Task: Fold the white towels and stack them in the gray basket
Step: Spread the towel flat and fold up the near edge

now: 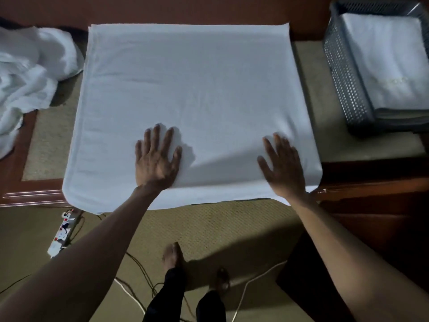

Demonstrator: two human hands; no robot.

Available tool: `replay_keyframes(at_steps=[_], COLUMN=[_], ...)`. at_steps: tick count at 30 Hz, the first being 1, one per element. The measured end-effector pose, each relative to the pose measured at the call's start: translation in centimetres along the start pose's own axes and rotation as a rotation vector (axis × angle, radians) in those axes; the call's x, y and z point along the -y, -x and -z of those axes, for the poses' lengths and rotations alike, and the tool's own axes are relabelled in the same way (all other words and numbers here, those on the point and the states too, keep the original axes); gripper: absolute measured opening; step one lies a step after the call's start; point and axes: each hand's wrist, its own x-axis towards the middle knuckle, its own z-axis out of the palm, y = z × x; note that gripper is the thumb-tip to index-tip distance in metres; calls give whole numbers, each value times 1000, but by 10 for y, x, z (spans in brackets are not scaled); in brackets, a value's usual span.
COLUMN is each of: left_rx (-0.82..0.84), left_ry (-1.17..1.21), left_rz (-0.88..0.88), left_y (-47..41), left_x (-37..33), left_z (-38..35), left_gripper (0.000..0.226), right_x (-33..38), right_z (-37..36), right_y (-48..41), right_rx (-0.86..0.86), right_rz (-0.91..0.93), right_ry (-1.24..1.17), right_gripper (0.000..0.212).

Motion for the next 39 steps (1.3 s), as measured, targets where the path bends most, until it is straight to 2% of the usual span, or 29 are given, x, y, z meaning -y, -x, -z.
replay_keyframes(at_steps=[5, 8, 10, 12, 14, 16, 21, 25, 29, 30, 34, 37, 39], left_rx=[-19, -29, -37, -48, -51, -58, -78, -92, -106, -109, -165, -284, -244], left_ry=[30, 37, 45, 43, 46, 51, 36, 27, 46, 51, 122, 130, 95], left_rz=[-12, -14, -13, -18, -20, -20, -40, -50, -43, -43, -98, -178, -189], left_y=[2, 2, 2, 2, 3, 4, 2, 2, 2, 3, 10, 35, 56], left_x=[-3, -3, -4, -4, -2, -1, -1, 1, 1, 2, 2, 8, 29], left_z=[4, 5, 5, 5, 4, 3, 2, 1, -2, -3, 3, 3, 0], left_gripper=[63, 63, 63, 62, 61, 61, 60, 59, 59, 59, 49, 42, 47], right_x=[-62, -46, -9, 38, 81, 101, 49, -5, 0, 13, 97, 145, 149], right_z=[15, 17, 15, 7, -7, -20, -24, -16, -13, -13, -24, -46, -56], right_y=[13, 4, -2, -2, 2, 8, 13, 29, 31, 30, 28, 33, 37], right_rx=[45, -37, -139, -186, -115, -14, -30, -130, -255, -280, -278, -270, -296], right_rz=[-211, -313, -249, -49, 151, 242, 273, 89, -129, -116, 156, 204, 214], right_ry=[-5, -20, -76, -153, -200, -165, 3, -20, -109, -134, -210, -192, -175], right_gripper=[69, 74, 69, 61, 60, 61, 55, 56, 51, 49, 43, 45, 46])
